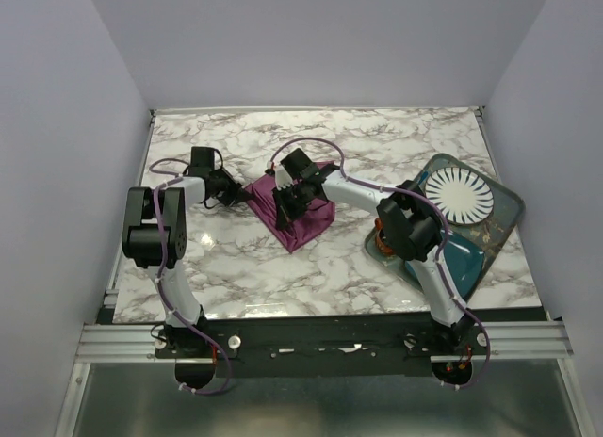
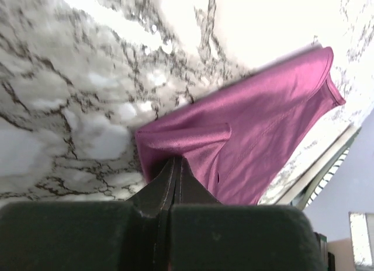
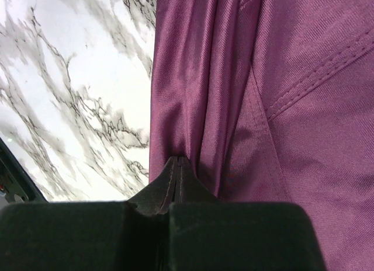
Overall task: Fold the napkin, place the utensils inside, and roll it up
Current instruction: Roll the napkin with the utensil
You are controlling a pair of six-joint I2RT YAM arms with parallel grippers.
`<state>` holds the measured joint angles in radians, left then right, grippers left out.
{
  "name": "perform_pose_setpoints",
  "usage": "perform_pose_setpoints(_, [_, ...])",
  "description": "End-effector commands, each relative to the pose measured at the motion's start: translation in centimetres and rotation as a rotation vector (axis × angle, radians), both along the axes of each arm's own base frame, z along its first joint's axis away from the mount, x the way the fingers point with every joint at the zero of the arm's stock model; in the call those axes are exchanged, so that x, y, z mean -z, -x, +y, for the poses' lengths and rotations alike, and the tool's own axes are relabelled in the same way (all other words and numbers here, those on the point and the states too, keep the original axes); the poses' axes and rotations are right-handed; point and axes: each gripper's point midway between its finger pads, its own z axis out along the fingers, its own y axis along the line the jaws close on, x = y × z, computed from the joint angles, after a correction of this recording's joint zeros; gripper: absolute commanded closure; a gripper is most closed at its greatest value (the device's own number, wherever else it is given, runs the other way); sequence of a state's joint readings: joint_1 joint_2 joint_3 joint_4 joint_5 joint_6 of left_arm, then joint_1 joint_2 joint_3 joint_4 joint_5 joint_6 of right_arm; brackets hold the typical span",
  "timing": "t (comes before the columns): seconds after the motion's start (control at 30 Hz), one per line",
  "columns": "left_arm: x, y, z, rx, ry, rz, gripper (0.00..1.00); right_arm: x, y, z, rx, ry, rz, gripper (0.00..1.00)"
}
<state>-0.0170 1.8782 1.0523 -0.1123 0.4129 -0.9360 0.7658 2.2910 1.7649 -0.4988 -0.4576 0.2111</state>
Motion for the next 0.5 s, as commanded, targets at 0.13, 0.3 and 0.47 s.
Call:
perform_pose_setpoints(0.13, [-1.1,-1.0,0.0,0.033,-0.017,-0.05,0.97,3.9,0.4,-1.2,0.004,0.105,0.021,0.99])
perform_pose_setpoints(0.3, [-3.4,-0.7,-1.0,0.044,0.012,-0.109,0.94,4.0,0.2,-1.2,0.006,0.109,0.019,0.99])
perform_pose_setpoints(0.47, [-4.5,-0.5,-2.3,0.055,0.032,-0.126,0.94,4.1,0.1,-1.4,0.007,0.125,0.011,0.99])
